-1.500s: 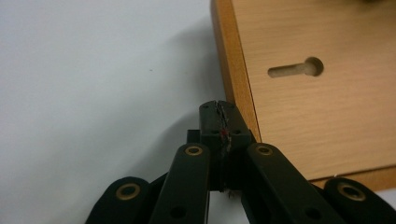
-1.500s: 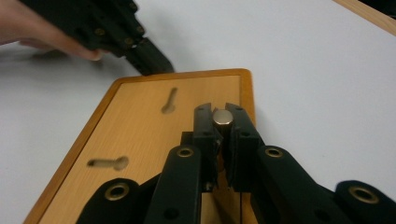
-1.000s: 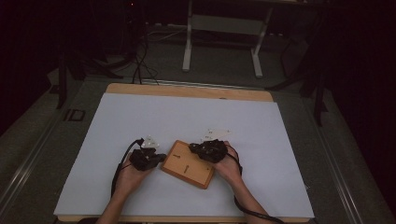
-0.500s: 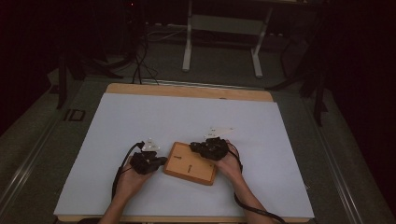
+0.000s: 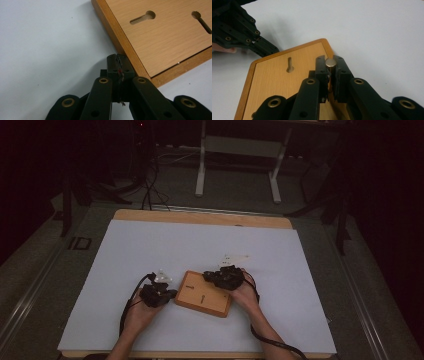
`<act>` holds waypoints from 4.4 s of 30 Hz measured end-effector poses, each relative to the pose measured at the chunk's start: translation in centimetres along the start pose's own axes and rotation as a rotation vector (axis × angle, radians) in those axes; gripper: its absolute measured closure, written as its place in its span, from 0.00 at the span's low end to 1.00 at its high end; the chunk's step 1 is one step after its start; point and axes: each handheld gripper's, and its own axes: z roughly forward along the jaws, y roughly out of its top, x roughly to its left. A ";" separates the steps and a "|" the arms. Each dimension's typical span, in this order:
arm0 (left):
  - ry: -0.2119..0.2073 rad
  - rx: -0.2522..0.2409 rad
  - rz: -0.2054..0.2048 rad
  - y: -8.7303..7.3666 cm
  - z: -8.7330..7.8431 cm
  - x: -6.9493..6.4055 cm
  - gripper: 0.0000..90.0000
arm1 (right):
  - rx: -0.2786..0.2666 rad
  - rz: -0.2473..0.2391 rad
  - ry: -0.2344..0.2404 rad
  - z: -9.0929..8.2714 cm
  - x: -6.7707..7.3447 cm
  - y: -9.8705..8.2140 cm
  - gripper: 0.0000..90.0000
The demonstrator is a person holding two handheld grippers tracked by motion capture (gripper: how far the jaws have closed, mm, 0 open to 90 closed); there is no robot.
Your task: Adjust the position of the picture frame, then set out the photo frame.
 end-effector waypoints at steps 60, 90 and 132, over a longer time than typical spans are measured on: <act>0.015 -0.073 0.022 0.0 -0.4 -0.8 0.91 | 0.026 0.053 -0.157 -1.5 -0.7 -0.3 0.63; -0.053 -0.158 0.030 2.3 -0.8 -0.6 0.81 | 0.060 0.012 -0.268 -7.2 0.4 -4.8 0.55; -0.144 -0.160 0.175 9.1 6.0 -3.7 0.75 | 0.016 0.064 -0.319 -10.6 0.4 -7.7 0.55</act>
